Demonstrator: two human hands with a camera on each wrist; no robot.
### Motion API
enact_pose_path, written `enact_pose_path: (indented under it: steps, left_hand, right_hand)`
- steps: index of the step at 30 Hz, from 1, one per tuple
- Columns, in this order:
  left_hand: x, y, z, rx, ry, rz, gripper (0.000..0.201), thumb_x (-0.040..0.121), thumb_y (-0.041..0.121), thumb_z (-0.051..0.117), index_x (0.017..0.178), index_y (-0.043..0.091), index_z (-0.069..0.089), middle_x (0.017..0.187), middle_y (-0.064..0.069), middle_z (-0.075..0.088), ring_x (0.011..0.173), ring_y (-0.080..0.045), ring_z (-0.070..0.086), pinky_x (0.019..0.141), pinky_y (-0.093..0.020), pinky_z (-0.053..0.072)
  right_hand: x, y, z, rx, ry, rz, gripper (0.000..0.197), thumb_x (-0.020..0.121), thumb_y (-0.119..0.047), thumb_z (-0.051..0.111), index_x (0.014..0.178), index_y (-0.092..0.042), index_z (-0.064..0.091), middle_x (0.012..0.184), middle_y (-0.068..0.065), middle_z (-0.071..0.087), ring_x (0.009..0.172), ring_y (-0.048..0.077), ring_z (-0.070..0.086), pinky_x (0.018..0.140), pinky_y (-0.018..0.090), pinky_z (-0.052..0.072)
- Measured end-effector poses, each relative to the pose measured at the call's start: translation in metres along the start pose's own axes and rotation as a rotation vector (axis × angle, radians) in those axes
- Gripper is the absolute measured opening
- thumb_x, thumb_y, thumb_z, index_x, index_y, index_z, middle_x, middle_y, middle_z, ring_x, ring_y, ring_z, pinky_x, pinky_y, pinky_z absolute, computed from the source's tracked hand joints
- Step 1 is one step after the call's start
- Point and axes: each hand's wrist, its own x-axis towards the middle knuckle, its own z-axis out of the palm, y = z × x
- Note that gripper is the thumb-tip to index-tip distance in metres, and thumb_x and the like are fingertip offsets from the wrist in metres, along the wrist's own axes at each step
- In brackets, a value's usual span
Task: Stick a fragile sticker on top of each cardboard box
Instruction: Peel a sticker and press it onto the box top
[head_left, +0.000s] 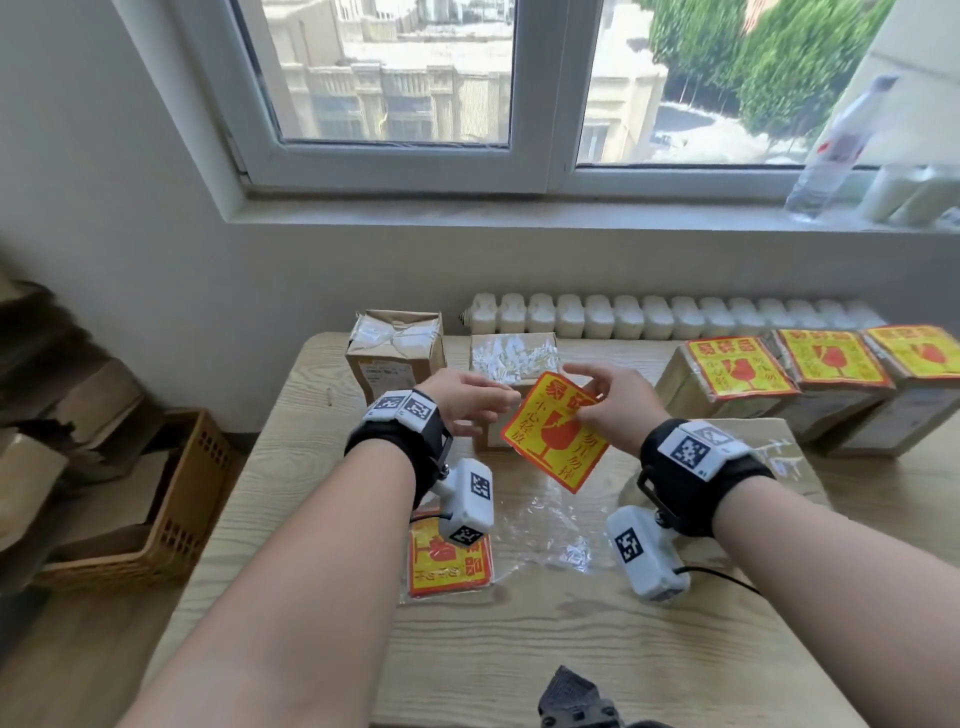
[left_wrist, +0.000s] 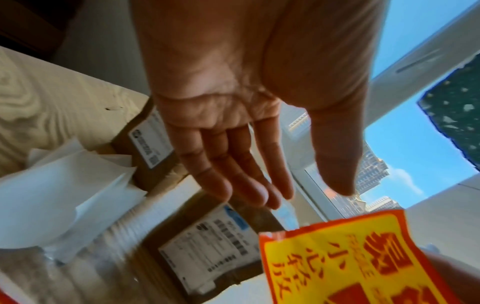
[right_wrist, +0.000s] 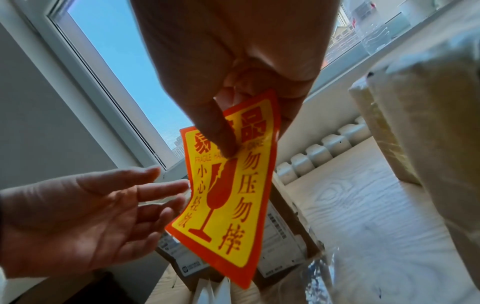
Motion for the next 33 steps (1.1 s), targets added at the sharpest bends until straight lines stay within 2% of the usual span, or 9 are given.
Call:
enact_pose_path:
  steps: [4, 7, 11, 14, 18, 22, 25, 29, 33]
  left_hand:
    - [-0.007, 0.018, 0.031, 0.096, 0.018, 0.036, 0.016, 0.076, 0.020, 0.079, 0.090, 0.016, 0.072, 0.094, -0.006, 0.073, 0.082, -0.015, 0.065, 0.087, -0.035, 0.054]
    - [-0.013, 0.027, 0.048, 0.123, 0.053, 0.040, 0.015, 0.080, 0.017, 0.076, 0.093, 0.011, 0.071, 0.084, -0.002, 0.070, 0.070, -0.010, 0.061, 0.067, -0.026, 0.053]
    - [-0.018, 0.038, 0.066, 0.040, 0.069, 0.046, 0.021, 0.084, 0.015, 0.071, 0.103, 0.008, 0.067, 0.094, -0.005, 0.070, 0.086, -0.017, 0.064, 0.070, -0.025, 0.052]
    - [-0.023, 0.047, 0.085, -0.076, 0.074, 0.055, 0.007, 0.087, 0.010, 0.067, 0.092, 0.009, 0.064, 0.085, -0.006, 0.067, 0.074, -0.016, 0.062, 0.064, -0.024, 0.053]
    - [-0.027, 0.052, 0.116, -0.138, 0.069, 0.072, 0.009, 0.085, 0.005, 0.068, 0.085, 0.011, 0.061, 0.080, -0.006, 0.066, 0.069, -0.015, 0.060, 0.064, -0.025, 0.053]
    - [-0.023, 0.055, 0.151, -0.124, 0.082, 0.086, 0.022, 0.083, 0.003, 0.071, 0.095, 0.009, 0.053, 0.083, -0.006, 0.067, 0.068, -0.015, 0.066, 0.071, -0.030, 0.056]
    - [-0.020, 0.055, 0.172, -0.095, 0.071, 0.094, 0.029, 0.081, -0.003, 0.070, 0.094, 0.009, 0.047, 0.085, -0.011, 0.068, 0.070, -0.020, 0.068, 0.068, -0.031, 0.058]
    - [-0.018, 0.050, 0.191, -0.023, 0.050, 0.111, 0.023, 0.080, -0.014, 0.065, 0.074, 0.006, 0.055, 0.078, -0.013, 0.064, 0.066, -0.021, 0.066, 0.054, -0.025, 0.059]
    - [-0.016, 0.045, 0.203, 0.086, 0.047, 0.108, 0.016, 0.077, -0.003, 0.074, 0.085, 0.010, 0.070, 0.094, -0.012, 0.071, 0.089, -0.024, 0.070, 0.077, -0.032, 0.060]
  right_hand:
    - [-0.010, 0.005, -0.022, 0.037, -0.021, -0.051, 0.056, 0.083, -0.002, 0.063, 0.132, -0.026, 0.055, 0.096, 0.001, 0.067, 0.088, 0.019, 0.067, 0.067, 0.028, 0.058]
    - [-0.016, 0.011, -0.039, 0.060, -0.005, -0.071, 0.062, 0.081, -0.005, 0.068, 0.137, -0.027, 0.049, 0.101, 0.000, 0.069, 0.089, 0.016, 0.068, 0.070, 0.031, 0.060]
    - [-0.021, 0.025, -0.066, 0.177, 0.098, -0.067, 0.075, 0.075, -0.004, 0.075, 0.140, -0.024, 0.043, 0.105, -0.003, 0.064, 0.095, 0.017, 0.065, 0.073, 0.032, 0.058]
    - [-0.023, 0.045, -0.085, 0.287, 0.122, 0.046, 0.062, 0.074, -0.001, 0.075, 0.128, -0.016, 0.050, 0.092, 0.003, 0.065, 0.087, 0.021, 0.067, 0.077, 0.039, 0.058]
    - [-0.030, 0.071, -0.104, 0.370, 0.218, 0.139, 0.030, 0.077, 0.002, 0.071, 0.093, -0.015, 0.052, 0.094, 0.015, 0.067, 0.079, 0.026, 0.070, 0.060, 0.033, 0.056]
    - [-0.038, 0.097, -0.121, 0.303, 0.327, 0.141, 0.022, 0.078, 0.000, 0.069, 0.076, -0.015, 0.053, 0.083, 0.009, 0.064, 0.080, 0.026, 0.069, 0.079, 0.045, 0.058]
    - [-0.044, 0.115, -0.131, 0.279, 0.318, 0.163, 0.018, 0.074, 0.000, 0.071, 0.072, -0.015, 0.061, 0.085, 0.009, 0.067, 0.086, 0.026, 0.067, 0.081, 0.047, 0.057]
    - [-0.054, 0.132, -0.138, 0.212, 0.211, 0.165, 0.019, 0.076, -0.001, 0.073, 0.074, -0.019, 0.069, 0.088, 0.003, 0.069, 0.087, 0.020, 0.066, 0.074, 0.036, 0.057]
    - [-0.060, 0.141, -0.138, 0.213, 0.143, 0.171, 0.025, 0.077, 0.001, 0.073, 0.091, -0.019, 0.071, 0.093, 0.000, 0.068, 0.084, 0.012, 0.064, 0.056, 0.018, 0.047]
